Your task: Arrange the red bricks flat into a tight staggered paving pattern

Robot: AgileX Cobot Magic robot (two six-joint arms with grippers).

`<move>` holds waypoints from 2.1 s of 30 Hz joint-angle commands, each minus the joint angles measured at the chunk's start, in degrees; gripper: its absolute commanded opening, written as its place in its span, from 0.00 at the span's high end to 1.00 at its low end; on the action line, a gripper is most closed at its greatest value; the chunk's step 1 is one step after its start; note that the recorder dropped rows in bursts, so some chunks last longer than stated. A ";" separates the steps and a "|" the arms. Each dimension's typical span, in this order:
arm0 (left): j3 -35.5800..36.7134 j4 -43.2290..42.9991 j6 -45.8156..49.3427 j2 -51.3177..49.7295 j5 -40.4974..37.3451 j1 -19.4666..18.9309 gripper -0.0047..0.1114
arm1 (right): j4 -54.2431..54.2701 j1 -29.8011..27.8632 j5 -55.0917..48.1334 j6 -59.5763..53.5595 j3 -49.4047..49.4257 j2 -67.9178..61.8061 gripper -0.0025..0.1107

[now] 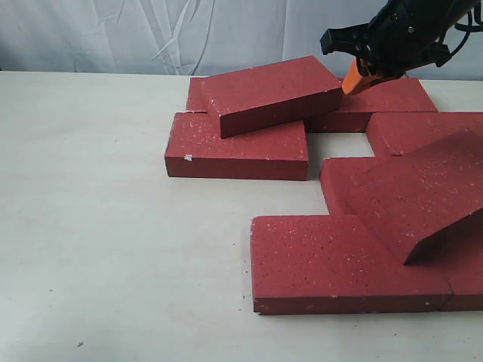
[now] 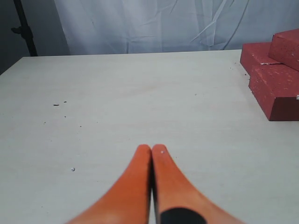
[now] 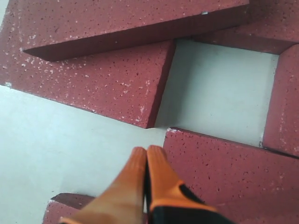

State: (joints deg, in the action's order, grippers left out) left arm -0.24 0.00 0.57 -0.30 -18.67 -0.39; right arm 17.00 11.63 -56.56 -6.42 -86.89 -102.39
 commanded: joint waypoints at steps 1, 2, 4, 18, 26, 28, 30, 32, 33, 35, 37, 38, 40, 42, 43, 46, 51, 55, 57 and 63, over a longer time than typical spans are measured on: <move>0.24 0.00 0.05 0.30 0.74 0.50 0.96 | -0.17 -0.30 -0.40 -0.60 -0.22 0.48 0.98; 0.24 0.00 0.05 0.30 0.74 0.50 0.96 | -0.17 -0.30 -0.40 -0.60 -0.22 0.48 0.98; 0.24 0.00 0.05 0.30 0.85 0.50 0.96 | -0.17 -0.30 -0.40 -0.60 -0.22 0.48 0.98; 0.24 0.00 0.05 0.30 19.76 0.50 0.96 | -0.03 -0.30 -0.26 -0.60 -0.22 0.48 0.98; 0.24 0.00 0.05 0.30 25.21 0.50 0.96 | -0.03 -0.30 -0.28 -0.60 -0.22 0.24 0.98; 0.24 0.00 0.05 0.30 27.42 0.50 0.96 | -0.03 -0.30 -0.15 -0.60 -0.22 -0.15 0.98; 0.24 0.00 0.05 0.30 28.63 0.50 0.96 | 0.07 -0.30 -0.06 -0.60 -0.22 -0.70 0.98; 0.24 0.00 0.05 0.30 28.56 0.50 0.96 | 0.19 -0.30 -0.06 -0.60 -0.22 -1.16 0.98; 0.24 0.00 0.05 0.30 28.56 0.50 0.96 | 0.19 -0.30 -0.06 -0.60 -0.22 -1.29 0.98; 0.24 0.00 0.05 0.30 30.84 0.50 0.96 | 0.19 -0.30 0.53 -0.60 -0.22 -1.27 0.98; 0.24 0.00 0.05 0.30 31.56 0.50 0.96 | 0.68 -0.30 1.02 -0.60 -0.22 -1.27 0.98; 0.24 1.28 0.05 0.30 31.50 0.50 0.96 | 0.68 -0.30 1.02 -0.60 -0.22 -1.27 0.98; -0.31 2.14 0.05 -0.24 31.11 0.50 0.96 | 0.66 -0.30 0.92 -0.60 -0.22 -1.27 0.98; -1.85 2.14 0.05 -2.15 30.84 0.50 0.96 | 0.66 -0.30 0.92 -0.60 -0.22 -1.27 0.98; -2.92 2.14 0.05 -3.35 30.21 0.50 0.96 | 0.66 -0.30 0.92 -0.60 -0.22 -1.27 0.98; -6.60 2.14 0.05 -7.91 27.47 0.50 0.96 | 0.66 -0.30 0.92 -0.60 -0.22 -1.27 0.98; -14.47 2.06 0.05 -18.04 20.72 0.50 0.96 | 0.66 -0.30 1.24 -0.60 -0.22 -1.27 0.98; -20.77 2.03 -0.18 -26.88 16.11 0.50 0.96 | 0.66 -0.30 2.12 -0.60 -0.22 -1.27 0.98; -24.77 3.32 -0.57 -31.24 9.00 0.50 0.96 | 0.66 -0.30 2.23 -0.60 -0.22 -1.27 0.98; -36.70 3.32 0.04 -46.89 -4.46 0.50 0.96 | 0.66 -0.30 2.52 -0.60 -0.22 -1.27 0.98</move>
State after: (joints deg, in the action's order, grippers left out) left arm -32.52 2.78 0.43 -40.87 -18.53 -0.39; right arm 17.57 11.63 -54.70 -6.69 -86.89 -103.63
